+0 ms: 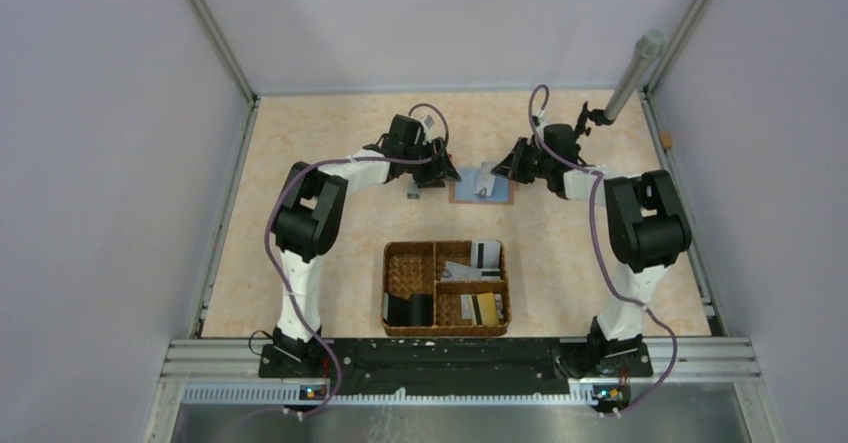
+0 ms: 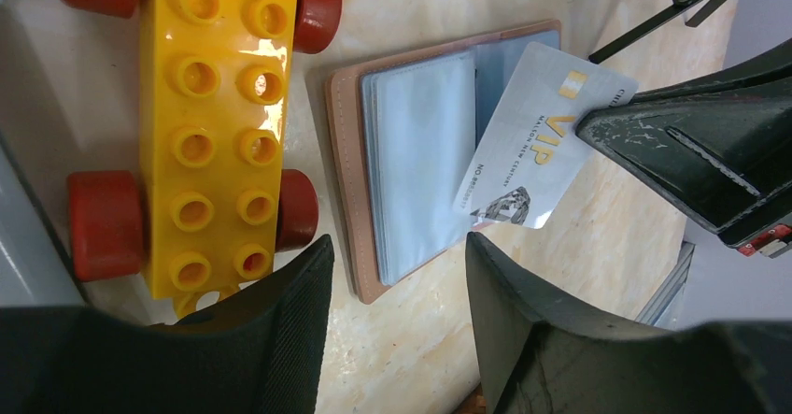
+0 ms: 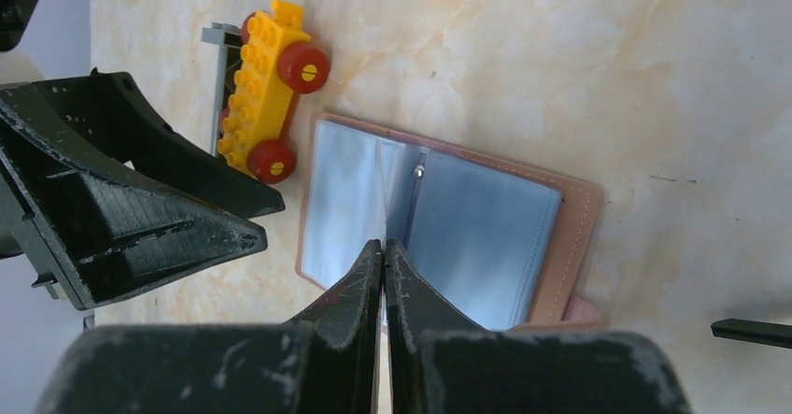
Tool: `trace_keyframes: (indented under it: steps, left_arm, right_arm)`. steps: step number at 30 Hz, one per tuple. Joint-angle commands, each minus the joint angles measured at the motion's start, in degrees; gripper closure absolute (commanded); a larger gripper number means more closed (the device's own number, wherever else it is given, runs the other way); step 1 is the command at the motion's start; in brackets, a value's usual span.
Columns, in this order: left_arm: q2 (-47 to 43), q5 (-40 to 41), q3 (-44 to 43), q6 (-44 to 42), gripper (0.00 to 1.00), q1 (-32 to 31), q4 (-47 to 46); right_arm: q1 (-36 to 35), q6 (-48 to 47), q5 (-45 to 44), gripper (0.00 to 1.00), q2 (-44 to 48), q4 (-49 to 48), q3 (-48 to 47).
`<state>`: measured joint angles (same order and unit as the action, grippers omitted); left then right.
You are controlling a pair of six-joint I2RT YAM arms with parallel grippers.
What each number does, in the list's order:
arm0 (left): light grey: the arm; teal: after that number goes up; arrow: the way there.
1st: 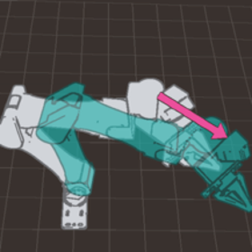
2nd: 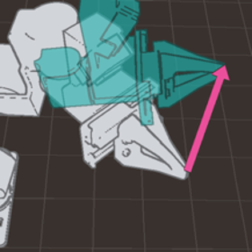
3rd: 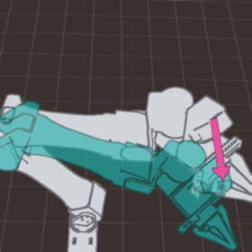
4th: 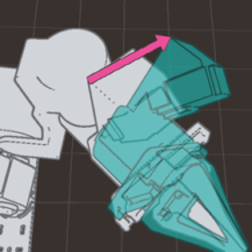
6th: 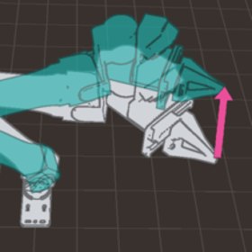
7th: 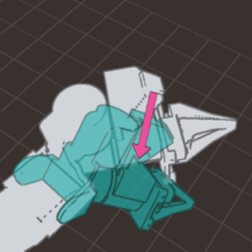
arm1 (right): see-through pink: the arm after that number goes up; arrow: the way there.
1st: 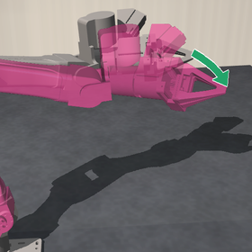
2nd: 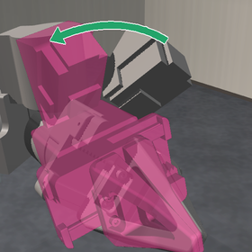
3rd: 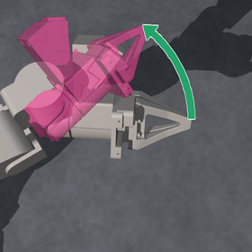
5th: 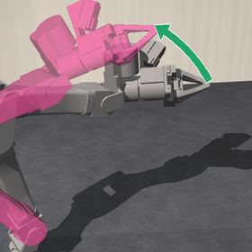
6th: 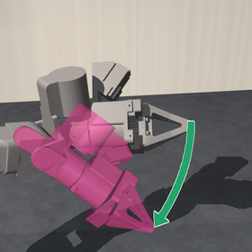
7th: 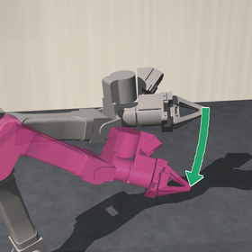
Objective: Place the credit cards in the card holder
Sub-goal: Insert the credit card into the card holder.
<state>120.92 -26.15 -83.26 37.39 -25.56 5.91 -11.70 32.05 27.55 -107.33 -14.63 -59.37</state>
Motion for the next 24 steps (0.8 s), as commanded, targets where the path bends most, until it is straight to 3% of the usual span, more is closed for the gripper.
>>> trace_keyframes:
  steps: [1,24]
  left_arm:
    - [1.21,-0.66,-2.07,-0.29,0.46,-0.36,-0.48]
    - [3.02,-1.74,-2.04,-0.88,0.54,-0.8,-1.49]
  right_arm:
    - [0.58,0.25,-0.78,1.0,-1.34,-0.55,-2.18]
    - [0.48,-1.48,-1.2,1.0,-7.78,10.88,-6.62]
